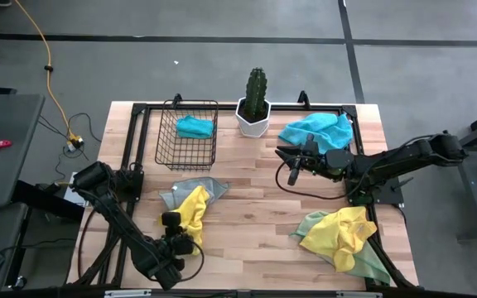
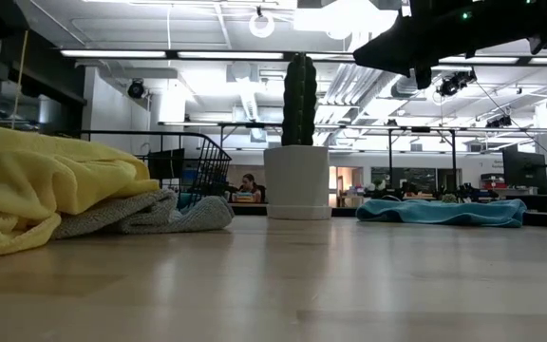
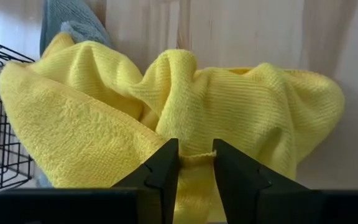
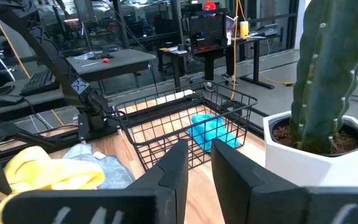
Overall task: Fold microfiber towels
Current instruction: Fold the left yellow microfiber towel on the table
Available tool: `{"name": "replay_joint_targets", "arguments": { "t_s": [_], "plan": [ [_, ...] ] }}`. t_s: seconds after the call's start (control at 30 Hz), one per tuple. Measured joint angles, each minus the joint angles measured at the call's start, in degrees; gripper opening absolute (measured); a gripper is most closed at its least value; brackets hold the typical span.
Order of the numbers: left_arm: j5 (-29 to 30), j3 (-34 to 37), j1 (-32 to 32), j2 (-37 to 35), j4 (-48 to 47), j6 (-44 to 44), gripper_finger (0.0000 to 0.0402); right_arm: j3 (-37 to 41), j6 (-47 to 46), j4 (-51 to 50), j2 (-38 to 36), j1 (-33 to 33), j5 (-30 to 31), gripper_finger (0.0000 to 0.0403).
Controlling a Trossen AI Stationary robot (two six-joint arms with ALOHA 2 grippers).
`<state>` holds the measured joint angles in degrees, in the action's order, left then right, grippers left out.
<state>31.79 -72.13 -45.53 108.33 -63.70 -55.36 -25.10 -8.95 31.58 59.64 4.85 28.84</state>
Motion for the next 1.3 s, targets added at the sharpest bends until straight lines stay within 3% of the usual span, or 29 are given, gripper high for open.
{"name": "replay_joint_targets", "arguments": {
  "t_s": [0.4, 0.83, 1.07, 1.3],
  "plan": [
    [0.90, -9.87, -1.91, -0.04, -10.19, -0.10, 0.0116, 0.00, 0.00, 0.01, -0.01, -0.01, 0.00, 0.0060],
    [3.64, -10.17, -4.37, 4.97, -4.94, -2.08, 0.0181, 0.00, 0.00, 0.00, -0.01, 0.01, 0.00, 0.0060],
    [7.47, -10.15, -3.93, 11.61, -7.71, -3.27, 0.0186, 0.00, 0.00, -0.01, -0.01, 0.00, 0.25, 0.0060],
    [9.72, -10.17, -4.52, 11.86, -12.68, -10.02, 0.0186, 0.00, 0.00, -0.01, -0.01, 0.00, 0.32, 0.0060]
  ]
}}
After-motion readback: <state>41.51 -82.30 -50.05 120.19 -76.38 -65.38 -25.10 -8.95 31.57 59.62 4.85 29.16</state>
